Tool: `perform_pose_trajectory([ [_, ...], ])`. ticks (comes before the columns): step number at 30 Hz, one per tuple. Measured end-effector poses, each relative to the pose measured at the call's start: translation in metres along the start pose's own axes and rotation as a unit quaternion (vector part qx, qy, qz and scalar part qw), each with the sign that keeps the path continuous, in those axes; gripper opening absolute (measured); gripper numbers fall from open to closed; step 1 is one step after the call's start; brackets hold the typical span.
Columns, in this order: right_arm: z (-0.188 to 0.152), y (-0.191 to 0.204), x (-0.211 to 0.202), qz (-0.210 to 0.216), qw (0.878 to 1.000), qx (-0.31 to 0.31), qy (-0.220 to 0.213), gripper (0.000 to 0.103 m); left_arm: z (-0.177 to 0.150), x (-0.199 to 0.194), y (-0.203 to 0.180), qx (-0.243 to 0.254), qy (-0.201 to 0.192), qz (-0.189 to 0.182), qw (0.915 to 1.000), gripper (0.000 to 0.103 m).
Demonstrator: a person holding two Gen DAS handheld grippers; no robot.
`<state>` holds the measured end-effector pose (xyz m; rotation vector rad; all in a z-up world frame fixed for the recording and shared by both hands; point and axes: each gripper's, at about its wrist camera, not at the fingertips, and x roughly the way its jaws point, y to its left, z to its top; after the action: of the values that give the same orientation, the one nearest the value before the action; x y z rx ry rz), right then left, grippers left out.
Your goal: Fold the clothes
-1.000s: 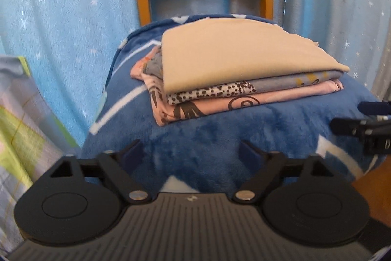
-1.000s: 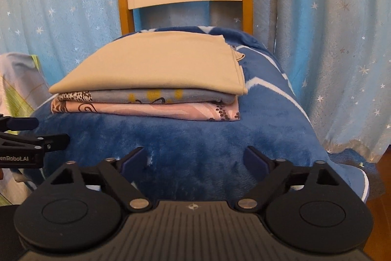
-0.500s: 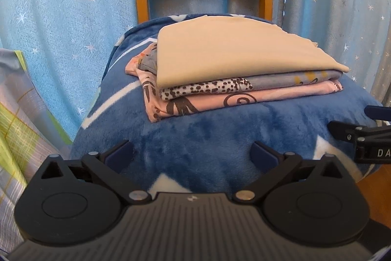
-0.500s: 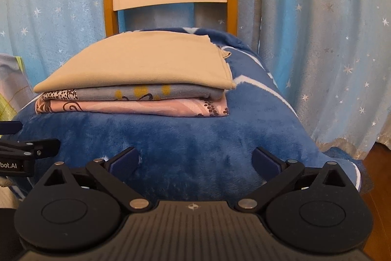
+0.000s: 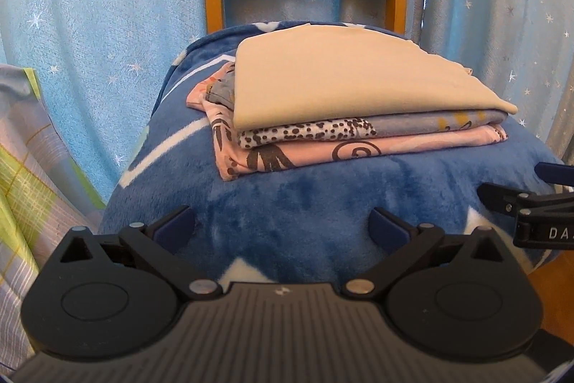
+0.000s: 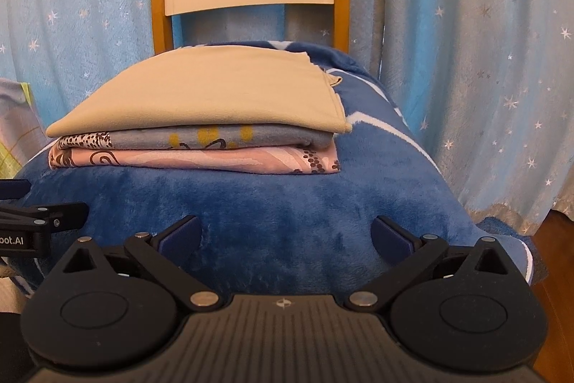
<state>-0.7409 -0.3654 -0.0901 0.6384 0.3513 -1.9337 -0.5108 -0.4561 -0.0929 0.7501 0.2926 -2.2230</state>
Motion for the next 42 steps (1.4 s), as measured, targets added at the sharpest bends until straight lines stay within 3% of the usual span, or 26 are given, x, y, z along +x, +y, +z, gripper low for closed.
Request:
perform_pose_trajectory([
  [42,-0.0007,0.0001,-0.0028,-0.003,1.000,0.000,-0.002,0.103,-0.0008,0.0004,-0.0072,-0.008,-0.004,0.019,0.9998,0.103],
])
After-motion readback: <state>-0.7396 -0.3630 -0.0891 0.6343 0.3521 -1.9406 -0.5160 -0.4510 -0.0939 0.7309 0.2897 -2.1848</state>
